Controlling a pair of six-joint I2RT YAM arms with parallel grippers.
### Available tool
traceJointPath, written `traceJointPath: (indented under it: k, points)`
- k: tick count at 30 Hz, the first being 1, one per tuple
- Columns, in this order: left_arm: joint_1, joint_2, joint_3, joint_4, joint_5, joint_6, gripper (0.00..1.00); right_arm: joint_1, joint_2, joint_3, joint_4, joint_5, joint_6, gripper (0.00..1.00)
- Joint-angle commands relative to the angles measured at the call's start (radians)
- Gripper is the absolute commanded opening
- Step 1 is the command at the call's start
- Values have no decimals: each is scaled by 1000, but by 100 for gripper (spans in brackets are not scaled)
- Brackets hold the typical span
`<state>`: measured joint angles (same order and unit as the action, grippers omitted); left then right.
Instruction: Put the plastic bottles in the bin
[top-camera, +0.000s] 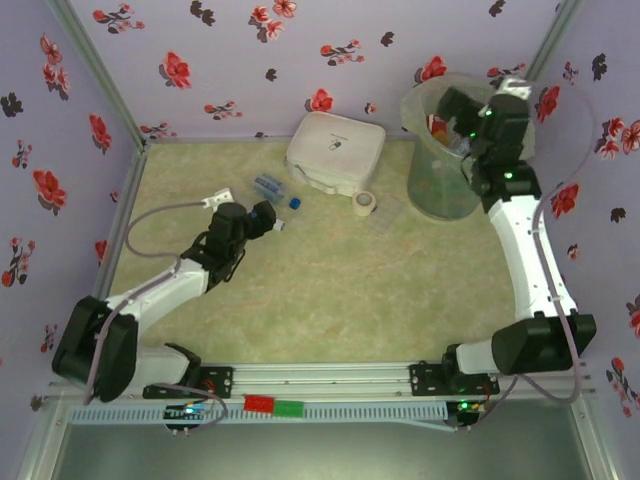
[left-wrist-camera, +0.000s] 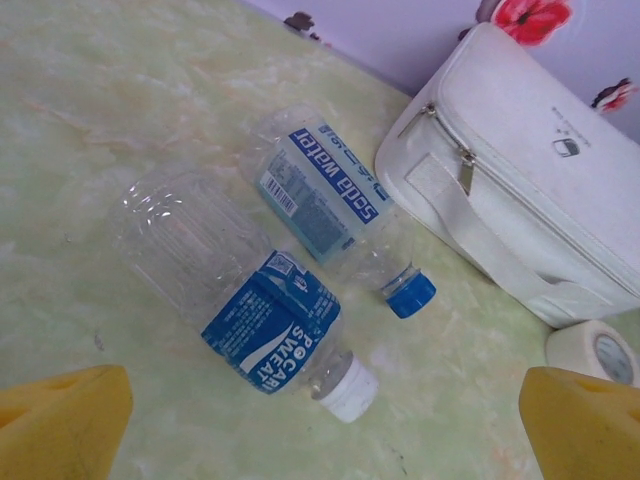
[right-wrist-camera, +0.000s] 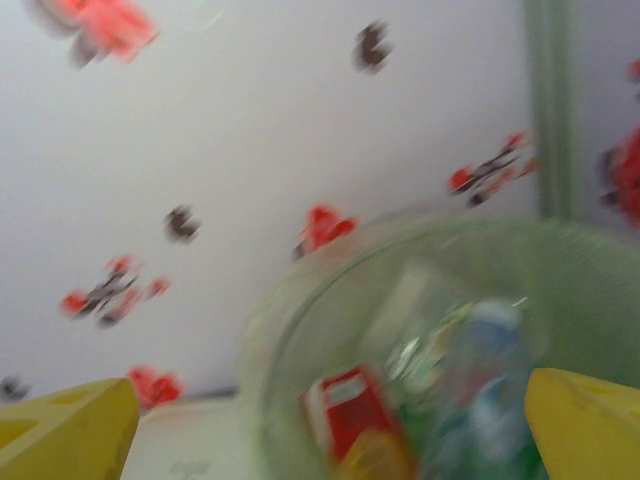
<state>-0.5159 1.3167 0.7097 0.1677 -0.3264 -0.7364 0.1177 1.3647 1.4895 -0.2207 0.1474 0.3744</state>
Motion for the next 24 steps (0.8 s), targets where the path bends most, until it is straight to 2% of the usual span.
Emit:
traceJointPath:
  k: [1,5,10,16,24]
  points:
    - [9,81,89,-91,-22,-46,100,85,-27,-102,45,-69,17,100]
    - [24,199,197,-187,-23,-148,100,175,-55,-222,105,-97,24,100]
    - [36,361,373,-401,-20,-313,100,258,-53,-298,108,-93,-20,100]
    - [37,518,539,-597,7,-393,100,269,-27,-333,86,-83,-21,100]
    - [37,633,595,-670,15,-438,98,269,-33,-391,98,-89,-14,100]
